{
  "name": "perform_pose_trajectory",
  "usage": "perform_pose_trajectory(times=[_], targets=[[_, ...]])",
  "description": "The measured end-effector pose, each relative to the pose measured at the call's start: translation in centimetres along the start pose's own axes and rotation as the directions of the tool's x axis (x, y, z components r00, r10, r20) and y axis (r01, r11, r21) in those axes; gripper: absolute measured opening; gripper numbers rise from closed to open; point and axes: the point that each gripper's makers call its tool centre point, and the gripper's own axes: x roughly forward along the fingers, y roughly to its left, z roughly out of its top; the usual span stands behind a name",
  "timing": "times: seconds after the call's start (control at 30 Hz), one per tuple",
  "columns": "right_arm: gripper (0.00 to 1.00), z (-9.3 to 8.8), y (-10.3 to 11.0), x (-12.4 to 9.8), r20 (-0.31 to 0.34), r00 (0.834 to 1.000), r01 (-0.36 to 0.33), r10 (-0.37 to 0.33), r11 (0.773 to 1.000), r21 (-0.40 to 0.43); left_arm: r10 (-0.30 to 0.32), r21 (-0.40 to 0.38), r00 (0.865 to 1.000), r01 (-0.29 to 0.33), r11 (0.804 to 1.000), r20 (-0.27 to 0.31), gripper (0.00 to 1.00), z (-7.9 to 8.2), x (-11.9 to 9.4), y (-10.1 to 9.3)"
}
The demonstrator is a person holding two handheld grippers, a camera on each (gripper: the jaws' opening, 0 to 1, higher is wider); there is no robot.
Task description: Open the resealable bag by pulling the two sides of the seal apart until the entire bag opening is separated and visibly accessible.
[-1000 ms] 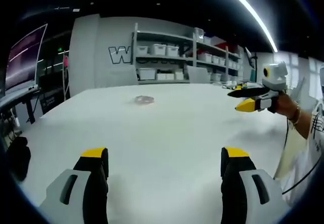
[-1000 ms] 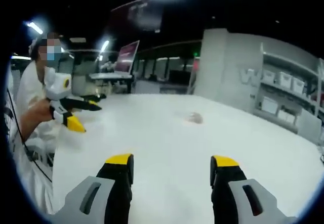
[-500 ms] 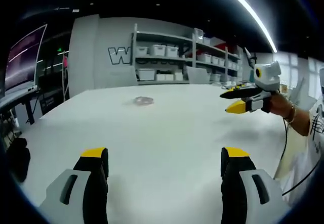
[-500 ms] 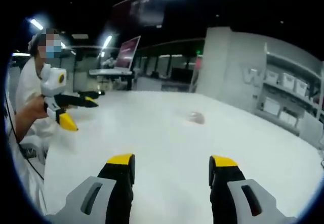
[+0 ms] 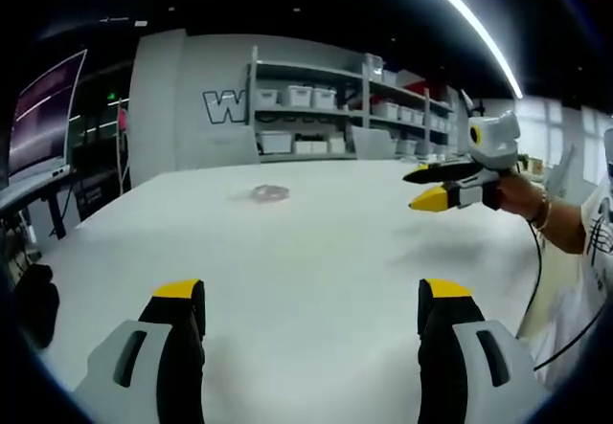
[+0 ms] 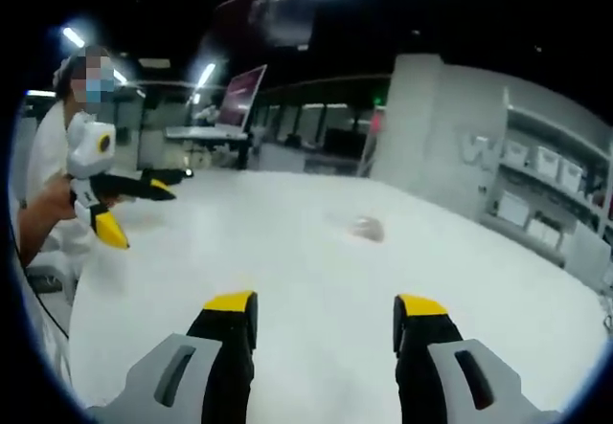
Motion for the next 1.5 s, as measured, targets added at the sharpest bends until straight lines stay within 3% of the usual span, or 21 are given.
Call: perform_pose_trajectory(times=[0.57,1.2,1.5], targets=[[0.52,-0.2,-0.9,2.3,-0.041,0.999,0.004,-0.008,0.995,-0.097,0.006,0.012,1.000,-0.006,1.000,0.010,0.91,0.7,-0.5,0.0],[0.46,-0.5,-1.8,4.7,-0.080,0.997,-0.011,0.000,0.989,-0.147,-0.020,0.011,1.000,0.020,1.000,-0.006,0.91,-0.1,-0.1,-1.0],[0.43,0.6,-2.2,5.7,-0.069,0.998,-0.012,0.001,0.986,-0.169,-0.022,0.013,1.000,0.022,1.000,0.002,0.91,0.2,-0.1,-1.1]])
